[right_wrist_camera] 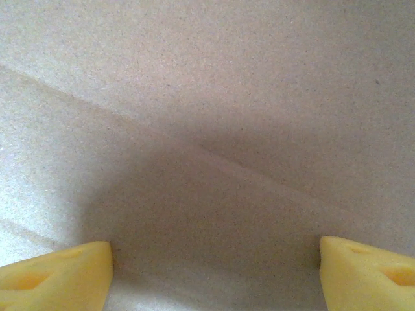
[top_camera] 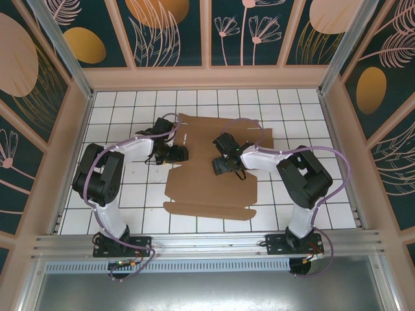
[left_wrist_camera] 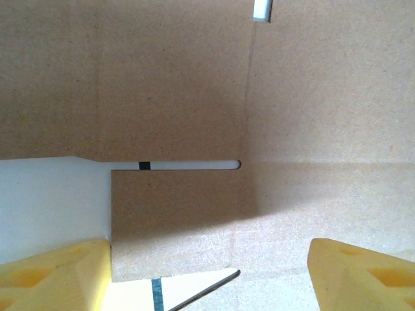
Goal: Fold the paper box
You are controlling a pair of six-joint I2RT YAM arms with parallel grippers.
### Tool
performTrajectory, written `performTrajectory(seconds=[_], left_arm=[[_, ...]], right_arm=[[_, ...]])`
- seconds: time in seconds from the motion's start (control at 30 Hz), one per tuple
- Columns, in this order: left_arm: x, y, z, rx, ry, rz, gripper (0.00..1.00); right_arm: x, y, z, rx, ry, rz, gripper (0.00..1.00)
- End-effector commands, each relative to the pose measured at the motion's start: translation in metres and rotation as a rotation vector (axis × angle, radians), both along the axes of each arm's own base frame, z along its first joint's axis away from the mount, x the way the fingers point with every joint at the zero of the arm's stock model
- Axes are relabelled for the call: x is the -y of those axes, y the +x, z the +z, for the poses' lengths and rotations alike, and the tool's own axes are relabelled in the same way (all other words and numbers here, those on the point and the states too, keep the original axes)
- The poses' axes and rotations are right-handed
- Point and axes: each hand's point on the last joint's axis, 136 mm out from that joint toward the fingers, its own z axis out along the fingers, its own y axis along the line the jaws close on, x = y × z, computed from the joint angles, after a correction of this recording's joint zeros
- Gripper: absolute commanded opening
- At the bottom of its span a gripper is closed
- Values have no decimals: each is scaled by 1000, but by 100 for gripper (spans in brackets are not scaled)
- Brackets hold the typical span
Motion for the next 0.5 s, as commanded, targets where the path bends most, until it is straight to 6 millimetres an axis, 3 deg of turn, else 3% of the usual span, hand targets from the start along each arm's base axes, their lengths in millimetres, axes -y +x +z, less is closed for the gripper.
performTrajectory(seconds=[0.0, 0.13, 0.47], left_arm=[[52, 9, 35, 108, -264, -138, 75], [57, 8, 55, 135, -331, -147, 69], [64, 6, 74, 141, -394, -147, 64]], right_arm=[[14, -34, -54, -163, -82, 30, 81], [14, -34, -55, -165, -85, 31, 80], [13, -37, -62, -173, -99, 32, 80]])
